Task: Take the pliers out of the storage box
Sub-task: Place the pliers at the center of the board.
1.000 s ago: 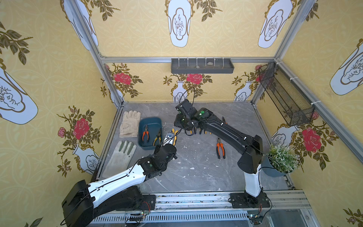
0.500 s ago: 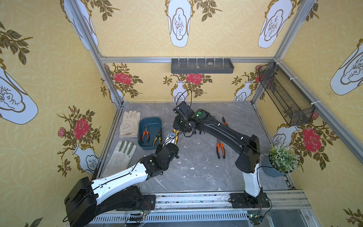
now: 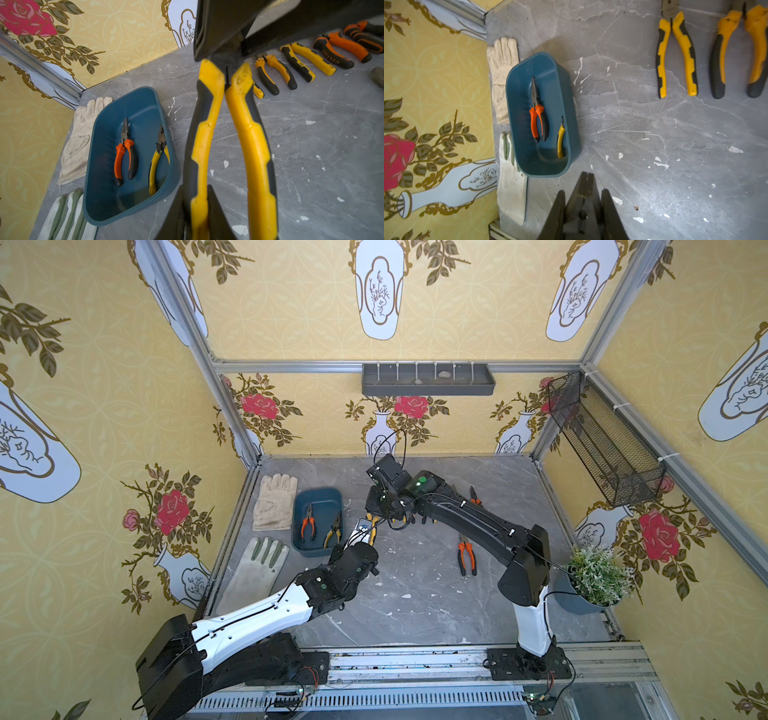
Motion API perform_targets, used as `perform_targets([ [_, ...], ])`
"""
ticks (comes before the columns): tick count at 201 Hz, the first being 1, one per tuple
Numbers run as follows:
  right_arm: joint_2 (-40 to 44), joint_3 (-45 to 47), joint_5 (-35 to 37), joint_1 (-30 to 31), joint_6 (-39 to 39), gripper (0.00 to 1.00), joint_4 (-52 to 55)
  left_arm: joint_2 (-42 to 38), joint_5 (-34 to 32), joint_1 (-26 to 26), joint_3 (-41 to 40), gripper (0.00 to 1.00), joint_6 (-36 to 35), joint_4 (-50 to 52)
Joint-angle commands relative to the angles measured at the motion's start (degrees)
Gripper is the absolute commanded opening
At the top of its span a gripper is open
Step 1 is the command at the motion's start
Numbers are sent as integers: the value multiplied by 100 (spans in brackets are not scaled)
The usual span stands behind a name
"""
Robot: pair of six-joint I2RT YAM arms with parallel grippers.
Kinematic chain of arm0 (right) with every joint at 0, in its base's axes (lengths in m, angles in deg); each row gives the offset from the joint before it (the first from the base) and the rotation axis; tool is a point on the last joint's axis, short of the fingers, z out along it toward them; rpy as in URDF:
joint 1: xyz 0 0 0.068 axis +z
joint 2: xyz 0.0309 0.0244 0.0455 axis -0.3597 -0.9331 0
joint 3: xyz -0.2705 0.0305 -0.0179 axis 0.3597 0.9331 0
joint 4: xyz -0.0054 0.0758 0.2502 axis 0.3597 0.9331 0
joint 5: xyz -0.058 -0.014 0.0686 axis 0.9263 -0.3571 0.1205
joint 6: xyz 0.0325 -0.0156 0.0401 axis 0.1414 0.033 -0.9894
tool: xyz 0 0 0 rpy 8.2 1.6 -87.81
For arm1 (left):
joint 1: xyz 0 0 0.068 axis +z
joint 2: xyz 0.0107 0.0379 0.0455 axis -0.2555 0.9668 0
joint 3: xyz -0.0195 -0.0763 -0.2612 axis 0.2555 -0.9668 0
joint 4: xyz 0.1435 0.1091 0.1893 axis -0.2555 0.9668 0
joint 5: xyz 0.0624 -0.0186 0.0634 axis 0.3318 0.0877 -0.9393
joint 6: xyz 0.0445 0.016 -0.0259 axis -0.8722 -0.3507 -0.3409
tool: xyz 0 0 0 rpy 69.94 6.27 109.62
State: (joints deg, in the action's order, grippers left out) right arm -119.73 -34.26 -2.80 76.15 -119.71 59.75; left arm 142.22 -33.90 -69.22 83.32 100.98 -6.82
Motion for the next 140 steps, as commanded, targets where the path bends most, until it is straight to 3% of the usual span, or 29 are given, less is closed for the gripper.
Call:
perform_targets([
  [1, 183, 260, -117, -64, 434, 0, -228, -381, 528, -4, 57, 62, 281, -237],
  [36, 646, 868, -178, -531, 1508, 0, -171, -907, 1374, 8, 397, 64, 590, 429],
  [61, 1101, 1904, -1221, -1029, 2749, 0, -415, -960, 1642, 3, 577, 65, 970, 908],
  [73, 1251, 2380, -1282, -1184, 3098, 0, -430, -951, 1679, 7, 519, 65, 1103, 963],
  [98, 1274, 3111, -786, -1417, 3240, 0, -285, -892, 1696, 9, 243, 64, 1231, 690],
  [140, 1277, 3984, -771, -1837, 3087, 0, -799, -723, 1841, 10, 75, 63, 1284, 350],
])
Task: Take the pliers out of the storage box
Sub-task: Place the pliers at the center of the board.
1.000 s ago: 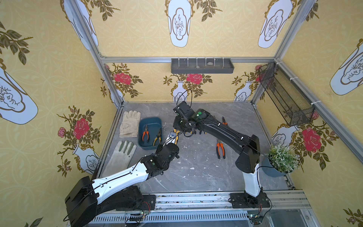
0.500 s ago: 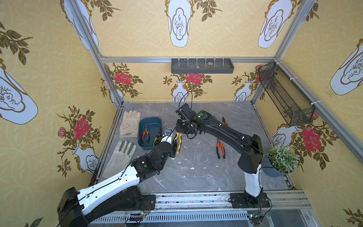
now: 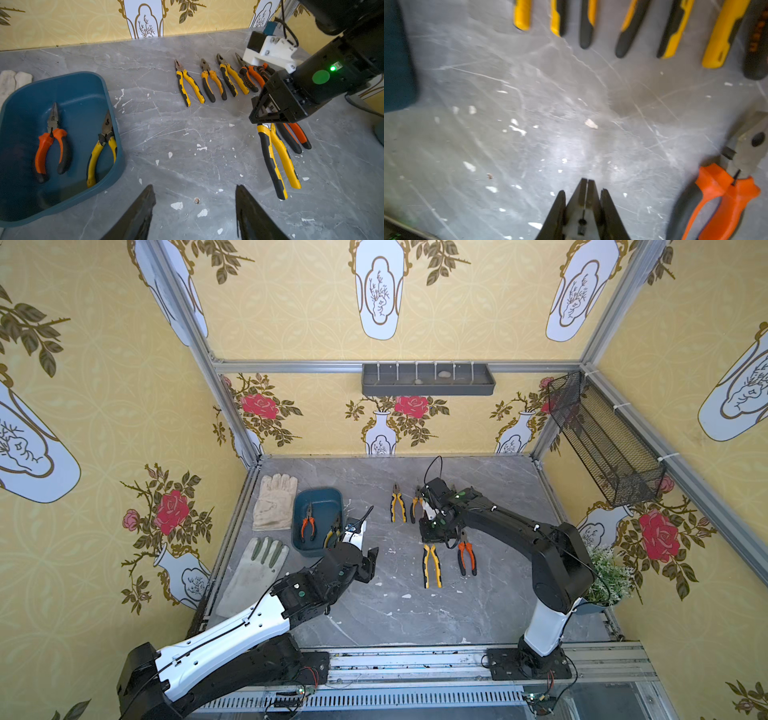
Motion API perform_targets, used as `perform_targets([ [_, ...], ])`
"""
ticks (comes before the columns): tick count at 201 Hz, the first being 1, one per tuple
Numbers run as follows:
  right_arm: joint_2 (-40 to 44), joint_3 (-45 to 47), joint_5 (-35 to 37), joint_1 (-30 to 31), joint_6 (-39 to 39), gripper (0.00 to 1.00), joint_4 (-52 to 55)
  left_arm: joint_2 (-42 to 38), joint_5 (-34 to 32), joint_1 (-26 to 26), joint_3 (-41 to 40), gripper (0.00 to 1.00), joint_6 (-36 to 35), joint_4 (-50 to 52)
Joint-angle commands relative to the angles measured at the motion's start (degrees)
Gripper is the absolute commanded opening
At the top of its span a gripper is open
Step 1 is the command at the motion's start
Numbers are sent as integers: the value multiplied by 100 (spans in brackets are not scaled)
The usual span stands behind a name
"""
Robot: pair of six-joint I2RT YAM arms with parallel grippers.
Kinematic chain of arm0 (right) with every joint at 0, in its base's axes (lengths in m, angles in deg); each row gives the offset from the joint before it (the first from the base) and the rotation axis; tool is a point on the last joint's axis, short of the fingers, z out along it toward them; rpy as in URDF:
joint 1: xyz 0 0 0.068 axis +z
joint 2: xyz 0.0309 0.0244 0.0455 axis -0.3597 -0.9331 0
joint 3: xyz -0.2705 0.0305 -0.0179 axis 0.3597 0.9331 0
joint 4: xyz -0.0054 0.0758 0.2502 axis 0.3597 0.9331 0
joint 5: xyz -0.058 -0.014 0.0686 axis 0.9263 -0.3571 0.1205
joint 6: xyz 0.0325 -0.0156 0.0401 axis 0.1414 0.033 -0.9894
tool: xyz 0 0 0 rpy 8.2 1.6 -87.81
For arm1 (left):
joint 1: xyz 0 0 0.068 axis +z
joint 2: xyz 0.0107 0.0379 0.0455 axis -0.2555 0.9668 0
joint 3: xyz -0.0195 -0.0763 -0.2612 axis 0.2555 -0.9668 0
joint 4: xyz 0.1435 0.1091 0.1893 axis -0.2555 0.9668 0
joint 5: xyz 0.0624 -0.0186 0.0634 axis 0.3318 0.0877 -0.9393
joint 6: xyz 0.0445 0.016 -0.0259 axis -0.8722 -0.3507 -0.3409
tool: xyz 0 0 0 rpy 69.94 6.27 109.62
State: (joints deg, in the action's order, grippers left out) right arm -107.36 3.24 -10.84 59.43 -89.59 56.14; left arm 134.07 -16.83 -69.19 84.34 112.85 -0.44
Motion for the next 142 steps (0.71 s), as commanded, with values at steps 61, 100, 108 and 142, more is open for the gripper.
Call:
perform_targets([
  [61, -212, 357, 82, -493, 115, 0, -586, 277, 222, 3, -65, 63, 123, -283],
  [100, -466, 260, 381, -578, 153, 0, -509, 249, 207, 7, -111, 63, 125, -303],
  [108, -513, 251, 413, -595, 146, 0, -510, 253, 198, 7, -111, 63, 122, -302],
  [142, -662, 290, 450, -664, 80, 6, -632, 326, 240, 7, -98, 63, 121, -331],
])
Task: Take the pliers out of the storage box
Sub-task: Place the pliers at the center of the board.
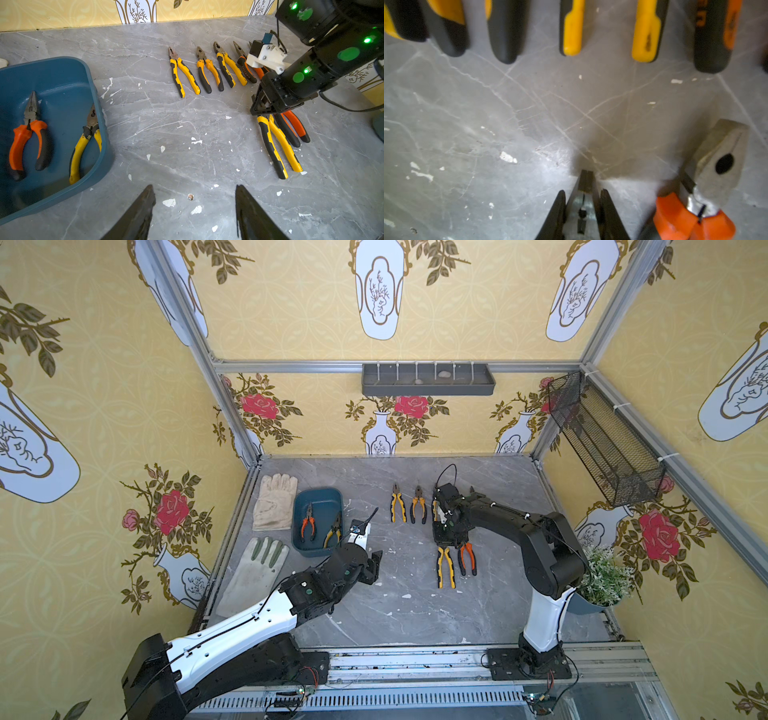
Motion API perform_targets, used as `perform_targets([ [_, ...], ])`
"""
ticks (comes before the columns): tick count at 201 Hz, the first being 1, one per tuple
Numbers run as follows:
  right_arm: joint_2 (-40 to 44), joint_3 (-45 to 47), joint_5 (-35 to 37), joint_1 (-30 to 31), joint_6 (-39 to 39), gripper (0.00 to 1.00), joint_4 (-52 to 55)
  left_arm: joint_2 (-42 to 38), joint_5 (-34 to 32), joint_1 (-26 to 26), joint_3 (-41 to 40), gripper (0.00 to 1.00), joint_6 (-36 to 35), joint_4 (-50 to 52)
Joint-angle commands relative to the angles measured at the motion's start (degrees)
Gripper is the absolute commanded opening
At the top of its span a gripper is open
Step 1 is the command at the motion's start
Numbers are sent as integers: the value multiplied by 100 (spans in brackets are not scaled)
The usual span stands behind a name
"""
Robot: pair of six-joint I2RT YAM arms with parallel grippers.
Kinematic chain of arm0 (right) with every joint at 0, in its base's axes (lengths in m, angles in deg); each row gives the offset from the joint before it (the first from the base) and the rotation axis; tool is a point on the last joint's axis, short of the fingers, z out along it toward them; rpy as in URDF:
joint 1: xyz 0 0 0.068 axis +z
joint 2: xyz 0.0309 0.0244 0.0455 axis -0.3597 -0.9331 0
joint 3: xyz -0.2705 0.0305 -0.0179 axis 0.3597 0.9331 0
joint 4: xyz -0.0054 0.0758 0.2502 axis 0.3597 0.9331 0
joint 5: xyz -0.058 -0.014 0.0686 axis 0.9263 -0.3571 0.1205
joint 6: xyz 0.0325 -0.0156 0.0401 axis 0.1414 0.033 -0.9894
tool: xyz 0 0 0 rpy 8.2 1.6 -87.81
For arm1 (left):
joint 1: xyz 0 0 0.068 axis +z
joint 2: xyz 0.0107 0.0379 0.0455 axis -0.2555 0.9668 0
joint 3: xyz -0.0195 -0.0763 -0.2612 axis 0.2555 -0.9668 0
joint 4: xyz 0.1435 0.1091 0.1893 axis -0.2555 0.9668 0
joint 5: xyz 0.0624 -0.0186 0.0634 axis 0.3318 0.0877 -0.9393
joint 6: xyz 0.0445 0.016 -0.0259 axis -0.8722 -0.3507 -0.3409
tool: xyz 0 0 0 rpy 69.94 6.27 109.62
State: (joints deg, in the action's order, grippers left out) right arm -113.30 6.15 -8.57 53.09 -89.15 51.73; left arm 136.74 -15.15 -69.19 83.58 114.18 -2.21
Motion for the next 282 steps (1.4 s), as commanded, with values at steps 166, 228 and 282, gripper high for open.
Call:
perform_targets([
  [166, -296, 61, 299, -48, -140, 32, -295, 294, 148, 3, 161, 63, -42, -82],
  [228, -240, 123, 360, -14, -147, 25, -307, 301, 148, -1, 177, 63, -61, -96],
  [282, -239, -48, 524, -28, -165, 25, -289, 344, 170, 7, 168, 63, -48, -104],
])
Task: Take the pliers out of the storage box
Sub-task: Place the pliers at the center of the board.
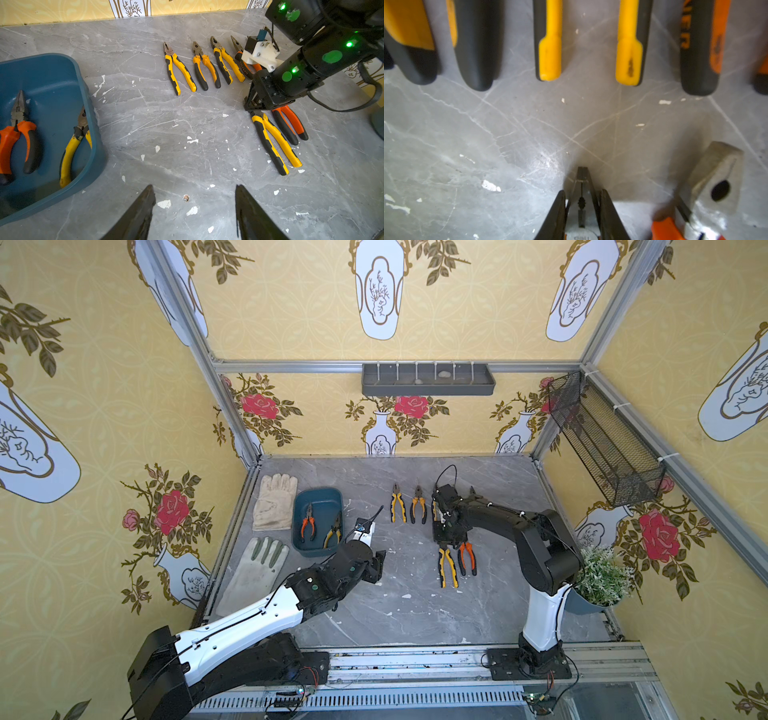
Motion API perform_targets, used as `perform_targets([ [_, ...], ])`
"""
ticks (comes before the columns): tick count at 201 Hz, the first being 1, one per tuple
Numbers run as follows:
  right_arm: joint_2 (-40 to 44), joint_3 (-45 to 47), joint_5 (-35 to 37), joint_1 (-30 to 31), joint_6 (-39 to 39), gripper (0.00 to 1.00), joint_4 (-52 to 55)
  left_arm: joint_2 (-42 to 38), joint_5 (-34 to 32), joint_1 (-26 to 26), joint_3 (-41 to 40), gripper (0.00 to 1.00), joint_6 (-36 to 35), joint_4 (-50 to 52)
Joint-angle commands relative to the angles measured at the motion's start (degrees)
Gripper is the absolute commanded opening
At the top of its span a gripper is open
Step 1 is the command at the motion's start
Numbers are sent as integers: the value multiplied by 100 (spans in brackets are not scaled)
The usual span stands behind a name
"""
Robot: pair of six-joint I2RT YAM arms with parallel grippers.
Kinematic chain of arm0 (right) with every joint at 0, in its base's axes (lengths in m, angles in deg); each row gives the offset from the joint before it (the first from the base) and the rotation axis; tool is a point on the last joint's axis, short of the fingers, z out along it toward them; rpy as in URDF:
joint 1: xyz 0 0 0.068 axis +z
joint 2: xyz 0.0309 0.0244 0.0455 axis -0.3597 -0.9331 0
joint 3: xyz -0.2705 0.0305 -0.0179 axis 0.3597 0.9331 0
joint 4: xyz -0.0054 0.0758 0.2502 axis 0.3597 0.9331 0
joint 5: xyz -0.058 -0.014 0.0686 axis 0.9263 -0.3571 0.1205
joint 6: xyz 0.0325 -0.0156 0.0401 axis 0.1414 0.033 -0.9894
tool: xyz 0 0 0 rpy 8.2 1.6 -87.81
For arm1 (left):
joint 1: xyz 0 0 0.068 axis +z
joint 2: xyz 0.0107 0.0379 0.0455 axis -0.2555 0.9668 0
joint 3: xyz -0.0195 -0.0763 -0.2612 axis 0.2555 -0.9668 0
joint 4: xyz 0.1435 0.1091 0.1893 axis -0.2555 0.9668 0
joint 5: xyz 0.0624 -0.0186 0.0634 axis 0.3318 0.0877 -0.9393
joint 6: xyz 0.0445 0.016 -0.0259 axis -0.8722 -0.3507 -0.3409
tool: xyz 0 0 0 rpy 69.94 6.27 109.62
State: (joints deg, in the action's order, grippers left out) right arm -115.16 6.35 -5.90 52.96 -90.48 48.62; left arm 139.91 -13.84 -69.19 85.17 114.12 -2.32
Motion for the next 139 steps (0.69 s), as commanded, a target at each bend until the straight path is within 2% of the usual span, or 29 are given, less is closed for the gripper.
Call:
perform_targets([
  [1, -58, -74, 255, -15, -35, 25, 25, 32, 39, 7, 8, 63, -41, -91],
  [139, -246, -452, 218, -103, -50, 26, 10, 247, 126, 3, 57, 63, 8, -170],
])
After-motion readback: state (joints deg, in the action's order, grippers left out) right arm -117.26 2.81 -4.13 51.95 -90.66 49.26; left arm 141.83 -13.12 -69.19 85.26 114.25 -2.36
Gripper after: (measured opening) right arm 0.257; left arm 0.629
